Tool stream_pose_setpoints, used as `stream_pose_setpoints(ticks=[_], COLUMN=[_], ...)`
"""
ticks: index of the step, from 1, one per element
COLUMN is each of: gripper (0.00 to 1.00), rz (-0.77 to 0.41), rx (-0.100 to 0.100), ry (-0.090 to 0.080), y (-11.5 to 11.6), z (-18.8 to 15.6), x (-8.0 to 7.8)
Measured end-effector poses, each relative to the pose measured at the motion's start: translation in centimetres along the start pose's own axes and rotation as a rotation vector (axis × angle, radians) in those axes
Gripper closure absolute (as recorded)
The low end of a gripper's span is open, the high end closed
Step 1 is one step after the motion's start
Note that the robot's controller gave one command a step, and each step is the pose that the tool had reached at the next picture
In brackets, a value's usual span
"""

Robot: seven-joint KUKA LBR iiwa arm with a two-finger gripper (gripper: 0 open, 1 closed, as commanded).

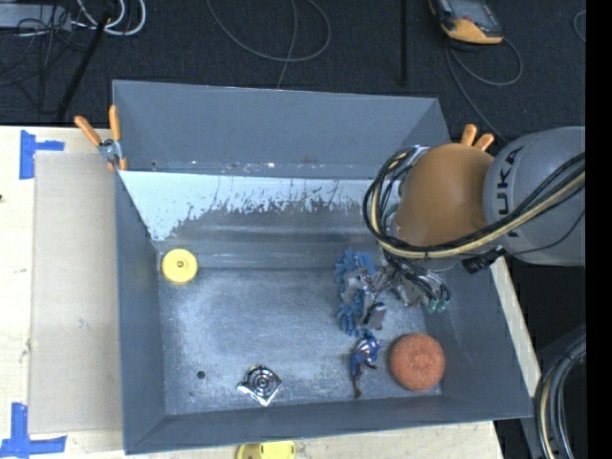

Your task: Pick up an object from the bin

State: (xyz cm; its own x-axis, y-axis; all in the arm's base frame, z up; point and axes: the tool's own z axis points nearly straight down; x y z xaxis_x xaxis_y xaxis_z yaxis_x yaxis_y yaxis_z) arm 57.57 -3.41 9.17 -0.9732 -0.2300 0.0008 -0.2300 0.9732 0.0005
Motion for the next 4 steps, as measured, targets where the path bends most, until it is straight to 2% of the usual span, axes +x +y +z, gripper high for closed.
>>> stream_pose_setpoints(ticks=[2,3,4], gripper=[1.00,1.00,1.00], rz=[0.001,-0.096,-0.124], rx=[0.000,0.001,0.004], ry=[0.000,-0.011,-0.001], y=[0.0,-3.8,-6.2], z=[-0.2,-2.9,-0.9], x=[0.1,0.1,0.6])
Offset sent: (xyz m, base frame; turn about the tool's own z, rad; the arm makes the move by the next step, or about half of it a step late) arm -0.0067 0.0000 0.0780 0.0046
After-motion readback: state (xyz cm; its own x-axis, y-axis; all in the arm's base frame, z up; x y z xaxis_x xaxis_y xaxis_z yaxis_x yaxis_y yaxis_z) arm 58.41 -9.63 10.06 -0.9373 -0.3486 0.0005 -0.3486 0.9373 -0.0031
